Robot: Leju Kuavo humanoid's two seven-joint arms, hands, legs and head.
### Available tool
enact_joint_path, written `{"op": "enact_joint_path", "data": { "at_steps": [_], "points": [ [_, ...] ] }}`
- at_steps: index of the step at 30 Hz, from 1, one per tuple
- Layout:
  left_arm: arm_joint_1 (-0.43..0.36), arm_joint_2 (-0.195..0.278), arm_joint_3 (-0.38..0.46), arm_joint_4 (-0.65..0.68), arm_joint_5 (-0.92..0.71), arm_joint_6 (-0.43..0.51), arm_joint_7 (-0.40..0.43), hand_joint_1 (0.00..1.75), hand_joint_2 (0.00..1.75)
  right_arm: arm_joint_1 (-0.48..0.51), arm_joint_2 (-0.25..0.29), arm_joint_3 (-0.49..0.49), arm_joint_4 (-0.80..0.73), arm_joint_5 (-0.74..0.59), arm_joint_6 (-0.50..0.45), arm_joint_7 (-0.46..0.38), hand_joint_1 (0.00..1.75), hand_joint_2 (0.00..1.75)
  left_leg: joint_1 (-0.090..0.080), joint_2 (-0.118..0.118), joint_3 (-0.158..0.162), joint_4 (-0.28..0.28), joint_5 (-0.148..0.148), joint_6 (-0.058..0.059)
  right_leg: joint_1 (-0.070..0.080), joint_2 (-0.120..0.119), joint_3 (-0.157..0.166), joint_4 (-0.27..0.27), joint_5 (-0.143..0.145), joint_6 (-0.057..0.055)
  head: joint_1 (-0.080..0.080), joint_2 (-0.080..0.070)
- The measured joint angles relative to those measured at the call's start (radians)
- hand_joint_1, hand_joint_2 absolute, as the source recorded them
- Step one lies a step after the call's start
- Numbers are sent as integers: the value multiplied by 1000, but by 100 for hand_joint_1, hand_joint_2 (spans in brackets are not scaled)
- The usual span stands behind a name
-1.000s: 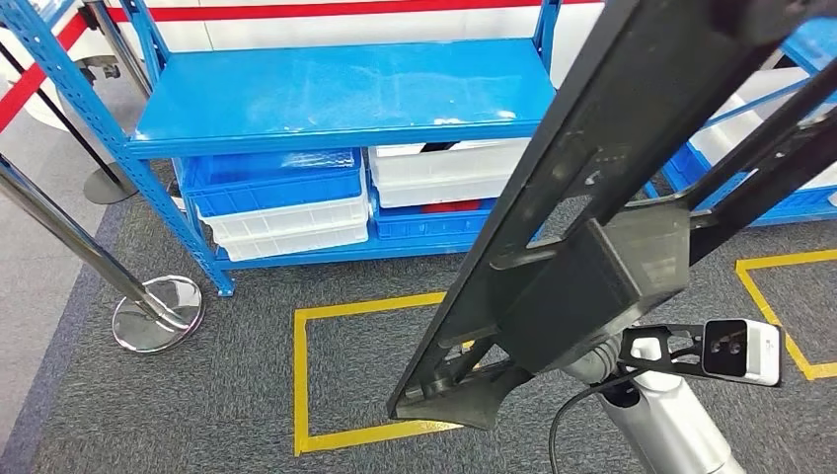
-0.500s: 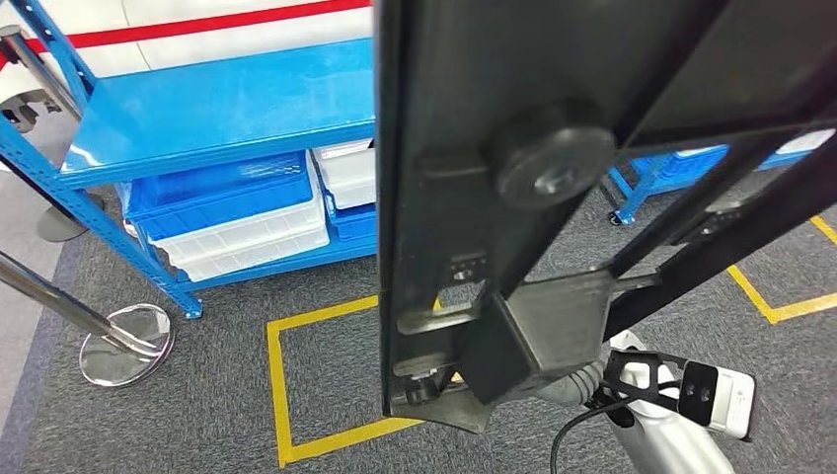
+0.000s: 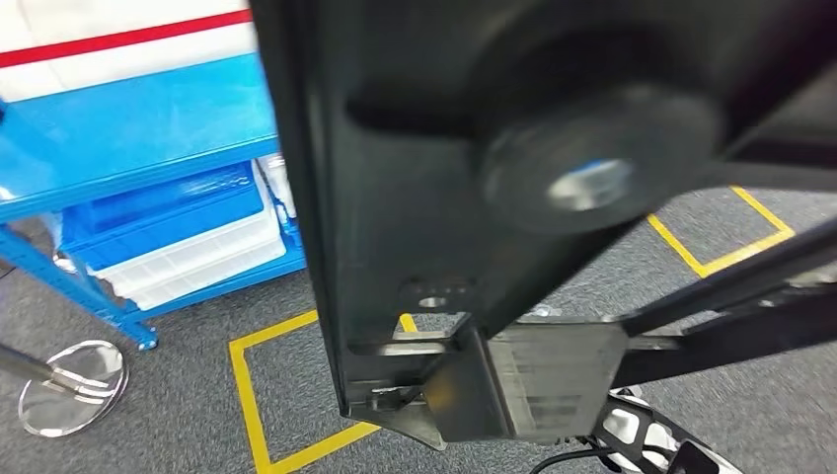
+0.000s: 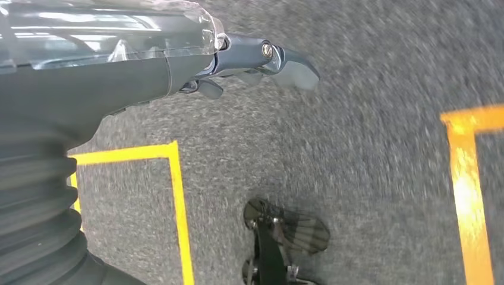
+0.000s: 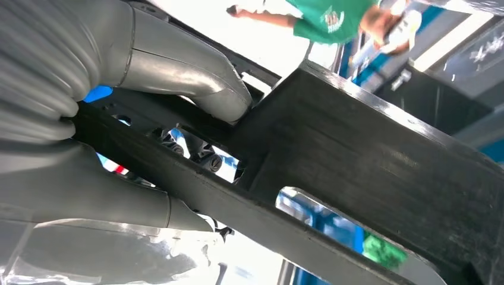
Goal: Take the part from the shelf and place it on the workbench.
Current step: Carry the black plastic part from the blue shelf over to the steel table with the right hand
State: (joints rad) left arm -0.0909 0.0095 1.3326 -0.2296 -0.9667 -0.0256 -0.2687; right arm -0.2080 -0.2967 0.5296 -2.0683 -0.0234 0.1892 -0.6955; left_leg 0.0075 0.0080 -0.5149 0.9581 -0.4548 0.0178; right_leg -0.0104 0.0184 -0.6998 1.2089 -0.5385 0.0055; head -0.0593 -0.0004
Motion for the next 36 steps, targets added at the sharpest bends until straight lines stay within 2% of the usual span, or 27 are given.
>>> {"op": "enact_joint_path", "data": {
  "at_steps": [1, 2, 3, 5, 7, 8, 10, 11, 13, 14, 16, 17, 18, 19, 20, 22, 23, 24, 25, 26, 28, 30, 32, 33, 34, 35, 36],
  "points": [
    [0, 1, -1, 0, 2, -7, -4, 0, 175, 5, 1, 2, -7, 4, 1, 2, 175, 175, 0, 14, -2, 1, -1, -1, -5, -6, -22, 50, -18, 6, 0, 0],
    [-1, 2, -3, 0, 4, -12, -7, 0, 175, 9, 1, 4, -13, 7, 3, 5, 175, 175, 1, 28, -3, 3, -2, -3, -10, -11, -29, 72, -19, 12, 0, 0],
    [-2, 2, -4, 0, 5, -15, -10, 0, 175, 12, 1, 5, -18, 9, 4, 6, 175, 175, 3, 41, -4, 6, -4, -6, -15, -16, -17, 57, -3, 18, 0, 0],
    [-4, 1, -7, 0, 5, -17, -14, 0, 175, 16, 1, 7, -26, 9, 5, 9, 175, 175, 6, 64, -4, 18, -13, -17, -21, -46, 53, -64, 50, 26, 0, 0],
    [-5, 0, -10, 0, 4, -18, -16, 0, 175, 18, 1, 8, -32, 9, 6, 11, 175, 175, 4, 81, -6, 34, -24, -32, -17, -74, 104, -159, 75, 16, 0, 0],
    [-6, -1, -11, 0, 3, -18, -16, 0, 175, 21, 1, 7, -33, 9, 6, 11, 175, 175, 2, 89, -7, 38, -28, -39, -13, -78, 109, -172, 73, 8, 0, 0],
    [-8, -5, -14, 1, -3, -18, -15, 0, 175, 31, 0, 5, -35, 11, 3, 9, 175, 175, 3, 105, -4, 39, -31, -49, -9, -56, 104, -170, 76, -10, 0, 0],
    [-10, -7, -15, 1, -7, -19, -14, 0, 175, 37, 0, 3, -35, 12, 2, 7, 175, 175, 6, 101, -4, 43, -37, -55, -9, -47, 102, -172, 78, -16, 0, 0],
    [-13, -12, -19, 2, -15, -19, -15, 0, 175, 45, -1, 2, -33, 8, 3, 4, 175, 175, 11, 60, -25, 98, -80, -62, -12, -29, 100, -176, 84, -29, 0, 0],
    [-12, -15, -20, 3, -18, -20, -15, 0, 175, 46, -2, 2, -31, 4, 7, 4, 175, 175, 13, 32, -51, 157, -115, -64, -12, -20, 98, -176, 86, -33, 0, 0],
    [-8, -20, -24, 3, -21, -19, -15, 0, 175, 48, -2, 2, -26, -8, 18, 3, 175, 175, 13, 4, -113, 298, -177, -64, -8, 2, 95, -176, 89, -39, 0, 0],
    [-5, -23, -26, 3, -24, -18, -15, 0, 175, 49, -2, 2, -23, -12, 25, 3, 175, 175, 13, 1, -133, 337, -184, -63, -6, 15, 94, -176, 90, -40, 0, 0],
    [-4, -25, -30, 4, -27, -17, -15, 0, 175, 50, -2, 2, -19, -17, 32, 3, 175, 175, 13, -1, -135, 339, -170, -60, -4, 28, 94, -176, 90, -40, 0, 0],
    [-3, -28, -33, 4, -31, -15, -15, 0, 175, 51, -2, 1, -17, -21, 38, 3, 175, 175, 13, -4, -119, 301, -139, -56, -3, 41, 94, -175, 91, -40, 0, 0],
    [-3, -29, -37, 4, -34, -14, -16, 0, 175, 51, -2, 0, -15, -24, 42, 3, 175, 175, 12, -18, -89, 231, -97, -49, -2, 54, 95, -175, 92, -39, 0, 0],
    [-3, -29, -40, 4, -39, -12, -16, 0, 175, 50, -2, -2, -13, -28, 47, 4, 175, 175, 12, -69, -34, 101, -45, -35, -2, 76, 93, -173, 95, -32, 0, 0],
    [-3, -29, -40, 4, -39, -12, -16, 0, 175, 51, -2, -4, -13, -29, 49, 4, 175, 175, 11, -87, -19, 66, -36, -31, -3, 87, 89, -173, 98, -27, 0, 0],
    [-3, -29, -41, 4, -39, -11, -16, 0, 175, 51, -2, -5, -12, -29, 50, 4, 175, 175, 10, -93, -14, 54, -39, -29, -6, 98, 85, -173, 101, -19, 0, 0],
    [-3, -30, -42, 4, -39, -11, -17, 0, 175, 52, -2, -6, -11, -29, 51, 5, 175, 175, 8, -84, -12, 48, -37, -28, -9, 109, 81, -175, 106, -11, 0, 0],
    [-5, -30, -43, 4, -40, -10, -17, 0, 175, 54, -2, -7, -11, -29, 52, 5, 175, 175, 8, -72, -10, 42, -32, -24, -10, 109, 77, -176, 108, -4, 0, 0],
    [-6, -31, -46, 4, -40, -10, -17, 0, 175, 54, -2, -10, -10, -29, 52, 5, 175, 175, 11, -46, -6, 26, -21, -13, -7, 66, 61, -145, 85, 7, 0, 0],
    [-3, -32, -47, 4, -40, -11, -17, 0, 175, 54, 0, -12, -7, -29, 52, 5, 175, 175, 10, -17, -5, 20, -17, -4, -5, 7, 13, -41, 22, 15, 0, 0],
    [0, -32, -48, 4, -40, -11, -17, 0, 175, 56, 2, -14, -4, -30, 52, 5, 175, 175, 7, 14, -8, 22, -17, -2, -10, -9, -36, 70, -22, 23, 0, 0],
    [0, -32, -48, 4, -40, -11, -17, 0, 175, 56, 2, -14, -3, -30, 52, 5, 175, 175, 7, 28, -9, 23, -18, -3, -12, -12, -37, 82, -19, 26, 0, 0],
    [-1, -33, -49, 4, -40, -11, -17, 0, 175, 57, 2, -15, -2, -30, 52, 5, 175, 175, 7, 40, -9, 25, -20, -4, -14, -17, -19, 56, 1, 28, 0, 0],
    [-2, -33, -50, 4, -40, -11, -17, 0, 175, 56, 2, -16, -1, -30, 52, 5, 175, 175, 7, 52, -9, 28, -22, -7, -15, -28, 17, -3, 31, 28, 0, 0],
    [-3, -34, -52, 4, -40, -11, -17, 0, 175, 56, 2, -16, -1, -29, 52, 5, 175, 175, 6, 62, -9, 32, -26, -11, -13, -50, 57, -73, 53, 25, 0, 0]
  ]
}}
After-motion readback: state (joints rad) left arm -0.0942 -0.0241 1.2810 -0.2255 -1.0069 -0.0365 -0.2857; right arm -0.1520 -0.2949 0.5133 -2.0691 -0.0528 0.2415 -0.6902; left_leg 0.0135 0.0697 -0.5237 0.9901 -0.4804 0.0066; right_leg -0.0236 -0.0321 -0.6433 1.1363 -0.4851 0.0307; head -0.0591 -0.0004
